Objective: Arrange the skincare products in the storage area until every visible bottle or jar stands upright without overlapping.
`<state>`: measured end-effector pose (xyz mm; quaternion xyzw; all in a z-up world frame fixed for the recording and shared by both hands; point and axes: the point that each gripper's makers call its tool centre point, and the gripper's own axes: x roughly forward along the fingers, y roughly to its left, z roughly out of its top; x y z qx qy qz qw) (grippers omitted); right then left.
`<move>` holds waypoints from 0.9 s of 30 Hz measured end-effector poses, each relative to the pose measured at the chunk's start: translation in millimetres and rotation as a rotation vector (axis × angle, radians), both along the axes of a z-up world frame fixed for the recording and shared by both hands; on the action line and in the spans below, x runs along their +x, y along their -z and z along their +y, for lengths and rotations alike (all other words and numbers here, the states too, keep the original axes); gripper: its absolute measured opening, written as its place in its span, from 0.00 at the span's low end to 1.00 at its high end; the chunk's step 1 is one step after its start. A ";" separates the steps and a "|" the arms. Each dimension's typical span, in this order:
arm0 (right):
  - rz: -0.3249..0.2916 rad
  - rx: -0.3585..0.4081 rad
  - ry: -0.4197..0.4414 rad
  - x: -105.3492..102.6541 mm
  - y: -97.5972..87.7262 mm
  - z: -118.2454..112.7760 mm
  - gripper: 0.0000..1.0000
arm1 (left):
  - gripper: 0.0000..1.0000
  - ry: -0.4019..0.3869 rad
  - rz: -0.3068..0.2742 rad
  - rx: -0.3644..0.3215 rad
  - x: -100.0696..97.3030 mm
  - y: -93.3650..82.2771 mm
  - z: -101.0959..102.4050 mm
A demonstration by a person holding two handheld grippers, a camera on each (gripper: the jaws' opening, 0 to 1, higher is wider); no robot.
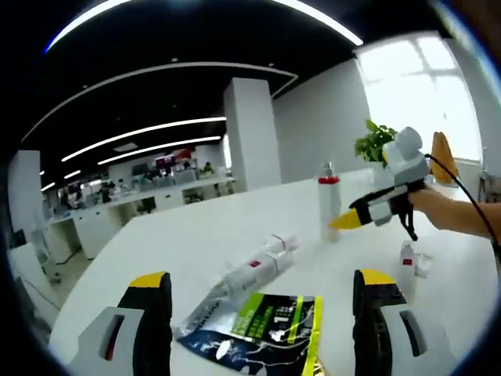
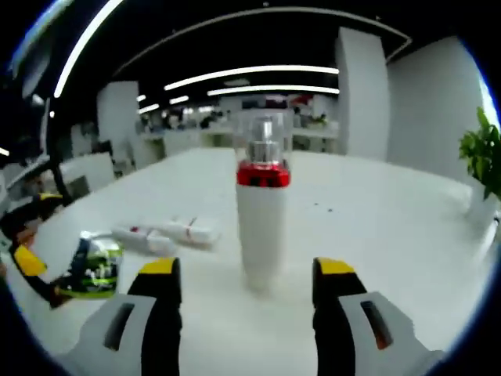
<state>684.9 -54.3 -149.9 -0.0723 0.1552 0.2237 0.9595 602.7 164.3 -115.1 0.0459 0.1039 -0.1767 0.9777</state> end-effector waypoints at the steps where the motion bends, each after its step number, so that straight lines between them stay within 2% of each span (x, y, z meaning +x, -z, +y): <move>1: -0.024 0.006 -0.019 -1.5 -4.7 1.1 0.67 | 0.95 0.003 -0.007 0.005 5.3 -6.6 1.0; 3: -0.048 0.034 -0.044 -16.1 -8.2 2.7 0.66 | 0.94 -0.003 -0.016 0.018 18.4 -16.2 3.9; 5: -0.053 0.073 -0.078 -19.9 -11.2 4.6 0.64 | 0.92 -0.006 -0.015 0.031 25.2 -18.3 6.1; 6: -0.050 0.089 -0.087 -24.1 -11.7 4.9 0.63 | 0.91 -0.027 0.002 0.054 36.9 -17.5 12.6; 7: -0.053 0.100 -0.096 -27.3 -13.1 5.6 0.63 | 0.89 -0.030 0.012 0.057 40.0 -16.1 13.9; 9: -0.065 0.115 -0.118 -37.3 -16.0 6.9 0.63 | 0.85 -0.025 0.053 0.063 52.3 -9.1 15.6; 12: -0.089 0.107 -0.138 -46.3 -20.8 10.0 0.62 | 0.85 -0.035 0.092 0.072 69.1 2.1 18.4; 15: -0.114 0.115 -0.156 -53.6 -28.7 12.9 0.61 | 0.85 -0.020 0.177 0.100 78.7 24.0 17.6; 19: -0.136 0.146 -0.177 -63.3 -38.1 14.2 0.59 | 0.84 0.004 0.175 0.111 95.4 30.5 15.6; 22: -0.152 0.156 -0.183 -66.4 -41.0 11.3 0.57 | 0.81 0.032 0.195 0.158 95.3 46.6 16.0; 25: -0.152 0.153 -0.185 -68.3 -38.0 9.2 0.56 | 0.75 0.055 0.151 0.187 101.3 48.2 13.8; 27: -0.149 0.154 -0.183 -68.2 -33.7 6.8 0.55 | 0.74 0.073 0.119 0.208 105.3 47.9 9.4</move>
